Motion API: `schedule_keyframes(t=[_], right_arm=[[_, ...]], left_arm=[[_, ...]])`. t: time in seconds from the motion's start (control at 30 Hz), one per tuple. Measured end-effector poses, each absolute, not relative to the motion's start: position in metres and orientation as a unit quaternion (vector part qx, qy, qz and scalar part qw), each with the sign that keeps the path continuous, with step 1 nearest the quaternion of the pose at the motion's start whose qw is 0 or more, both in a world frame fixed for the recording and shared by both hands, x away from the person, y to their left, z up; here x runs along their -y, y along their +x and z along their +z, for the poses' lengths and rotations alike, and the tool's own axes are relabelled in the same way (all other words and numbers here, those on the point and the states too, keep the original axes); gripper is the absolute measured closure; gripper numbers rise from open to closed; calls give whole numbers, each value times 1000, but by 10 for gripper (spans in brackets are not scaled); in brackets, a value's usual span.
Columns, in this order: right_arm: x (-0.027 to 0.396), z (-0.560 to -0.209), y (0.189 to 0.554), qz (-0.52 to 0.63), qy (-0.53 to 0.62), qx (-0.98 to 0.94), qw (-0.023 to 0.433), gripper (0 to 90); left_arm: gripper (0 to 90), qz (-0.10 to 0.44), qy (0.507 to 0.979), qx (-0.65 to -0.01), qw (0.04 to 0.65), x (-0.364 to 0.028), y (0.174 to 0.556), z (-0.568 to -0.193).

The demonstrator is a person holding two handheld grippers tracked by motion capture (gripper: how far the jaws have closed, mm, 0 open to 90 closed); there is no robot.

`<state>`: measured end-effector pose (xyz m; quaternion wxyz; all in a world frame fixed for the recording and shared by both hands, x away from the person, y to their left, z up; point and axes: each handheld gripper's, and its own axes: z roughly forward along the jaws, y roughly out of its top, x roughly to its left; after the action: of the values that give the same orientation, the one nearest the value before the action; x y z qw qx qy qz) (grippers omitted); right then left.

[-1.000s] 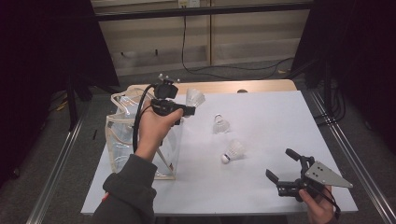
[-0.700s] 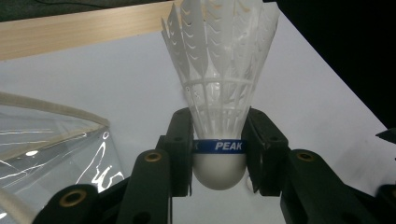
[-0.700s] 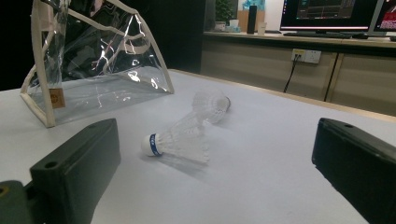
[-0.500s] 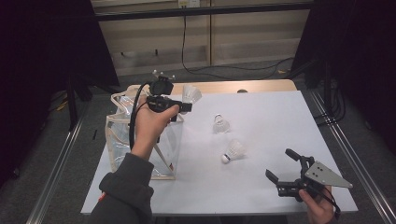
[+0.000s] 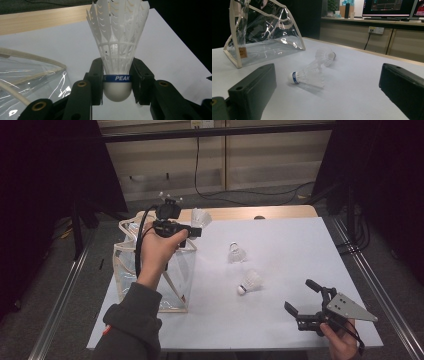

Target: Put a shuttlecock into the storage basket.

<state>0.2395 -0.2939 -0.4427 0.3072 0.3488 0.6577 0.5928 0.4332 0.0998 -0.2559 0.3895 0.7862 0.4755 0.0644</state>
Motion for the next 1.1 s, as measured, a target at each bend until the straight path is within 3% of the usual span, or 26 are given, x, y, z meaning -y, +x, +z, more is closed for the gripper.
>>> schedule_keyframes(t=[1.1], right_arm=[[294,-443,239,594,348,-657,307,9]], left_arm=[[653,78,778,-491,384,-117,441,-245]])
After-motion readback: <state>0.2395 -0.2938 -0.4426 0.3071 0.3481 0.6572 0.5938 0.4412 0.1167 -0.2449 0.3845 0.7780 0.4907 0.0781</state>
